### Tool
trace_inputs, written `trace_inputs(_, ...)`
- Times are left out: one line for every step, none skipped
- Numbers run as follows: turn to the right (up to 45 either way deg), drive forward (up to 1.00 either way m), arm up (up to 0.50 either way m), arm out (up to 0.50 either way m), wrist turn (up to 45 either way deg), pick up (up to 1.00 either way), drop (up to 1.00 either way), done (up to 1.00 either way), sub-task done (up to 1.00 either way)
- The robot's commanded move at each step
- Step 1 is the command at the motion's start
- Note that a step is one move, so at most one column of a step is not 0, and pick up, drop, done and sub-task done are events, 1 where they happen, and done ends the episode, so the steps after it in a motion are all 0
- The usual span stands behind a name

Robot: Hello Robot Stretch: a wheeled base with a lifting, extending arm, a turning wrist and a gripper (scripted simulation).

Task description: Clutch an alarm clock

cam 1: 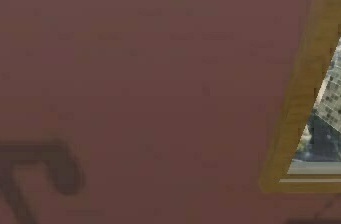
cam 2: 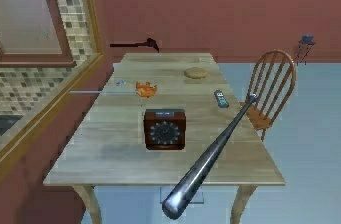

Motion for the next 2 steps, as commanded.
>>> trace_inputs(0.0,0.0,0.5,0.0,0.0,0.0,0.0,0.0,0.0)
trace_inputs(0.0,0.0,0.36,0.0,0.0,0.0,0.0,0.0,0.0)
